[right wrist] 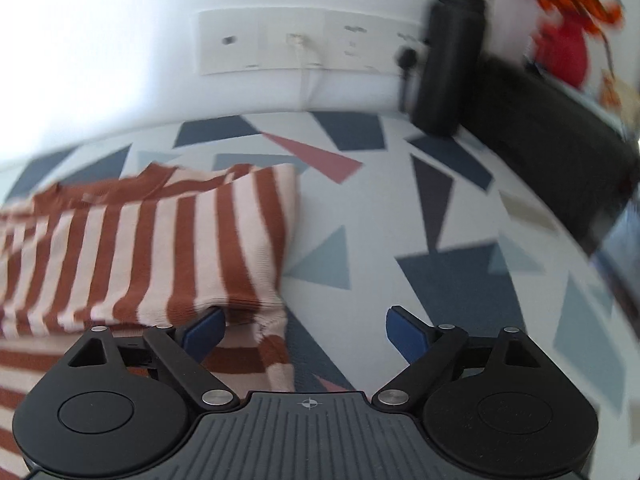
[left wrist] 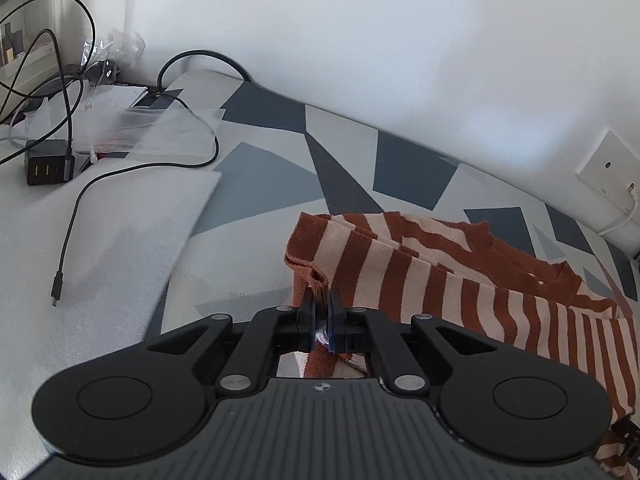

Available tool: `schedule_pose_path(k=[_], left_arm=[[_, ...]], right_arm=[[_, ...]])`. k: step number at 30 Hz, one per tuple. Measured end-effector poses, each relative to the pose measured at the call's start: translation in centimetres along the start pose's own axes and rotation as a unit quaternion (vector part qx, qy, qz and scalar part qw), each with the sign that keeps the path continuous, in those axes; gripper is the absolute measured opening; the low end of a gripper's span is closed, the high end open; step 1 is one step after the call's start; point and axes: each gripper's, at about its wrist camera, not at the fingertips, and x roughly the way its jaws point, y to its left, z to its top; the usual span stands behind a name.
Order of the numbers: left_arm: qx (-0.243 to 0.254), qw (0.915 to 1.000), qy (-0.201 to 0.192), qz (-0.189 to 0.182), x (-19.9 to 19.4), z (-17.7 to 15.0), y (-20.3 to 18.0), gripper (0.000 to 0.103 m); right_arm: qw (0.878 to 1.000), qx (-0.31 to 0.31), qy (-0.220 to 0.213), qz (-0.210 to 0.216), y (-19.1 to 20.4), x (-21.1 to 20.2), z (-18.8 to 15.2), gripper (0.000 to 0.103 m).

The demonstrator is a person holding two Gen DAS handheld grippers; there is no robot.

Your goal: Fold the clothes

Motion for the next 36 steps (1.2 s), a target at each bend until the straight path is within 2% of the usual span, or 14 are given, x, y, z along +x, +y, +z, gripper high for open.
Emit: schedule_pose_path(k=[4,7,9,11,13,18,22,27,28,29,31,33,34,36], left_arm=[[-0.004,1.0,0.002,-0.001,0.0,0.0,0.1,0.006],[-0.009,1.0,0.0,-0.003,-0.2,0.2,0.3,0.006],[-0.014,0.9999,-0.001,-0.005,-0.3,0.3,0.4,0.006],[-0.019,0.9997,-0.001,-0.013,-0.6,0.3,0.5,0.006],[-0.023,0.9995,-0.002,-0.021,-0.9,0.4,0.5,0.006],[-0.022,0.9989,0.012,-0.041,-0.6,-0.4,-0.2,0.006],[0.012,0.9998,-0.009,-0.013,-0.6,-1.6,-0.8,0.006],[0.072,0.9974,-0.01,0.006,-1.7,-2.1,-1.7,0.014],[0.084,0.9964,-0.01,0.009,-2.0,-2.1,-1.8,0.029],[0.095,0.9953,-0.009,0.013,-2.3,-2.1,-1.9,0.058],[0.107,0.9939,-0.016,0.018,-3.3,-2.3,-1.7,0.083],[0.096,0.9949,-0.021,0.019,-4.5,-2.8,-0.7,0.084],[0.075,0.9969,-0.008,0.019,-4.5,-3.2,0.1,0.084],[0.027,0.9992,0.021,0.02,-4.6,-4.2,1.9,0.084]], right_arm=[[0.996,-0.088,-0.018,-0.001,3.2,-0.3,-0.9,0.093],[0.996,-0.087,-0.034,0.004,3.2,-0.6,-0.6,0.09],[0.996,-0.081,-0.045,0.007,2.9,-0.8,-0.3,0.068],[0.996,-0.075,-0.056,0.011,2.6,-1.1,-0.1,0.024],[0.995,-0.069,-0.066,0.014,2.4,-1.3,0.2,0.009],[0.997,-0.05,-0.056,0.011,1.4,-1.1,0.3,0.007],[0.999,-0.035,-0.036,0.005,0.5,-0.7,0.1,0.008],[1.0,-0.016,-0.011,-0.002,-0.6,-0.3,-0.1,0.026],[1.0,-0.012,-0.006,-0.004,-0.9,-0.2,-0.1,0.038],[1.0,-0.008,-0.001,-0.005,-1.1,-0.1,-0.1,0.056],[1.0,0.003,0.006,-0.007,-1.6,-0.2,-0.3,0.068],[0.999,0.03,0.014,0.016,-2.5,-0.6,-0.8,0.081],[0.998,0.044,0.02,0.031,-3.0,-0.8,-1.0,0.098],[0.996,0.072,0.026,0.049,-3.7,-1.4,-1.8,0.1]])
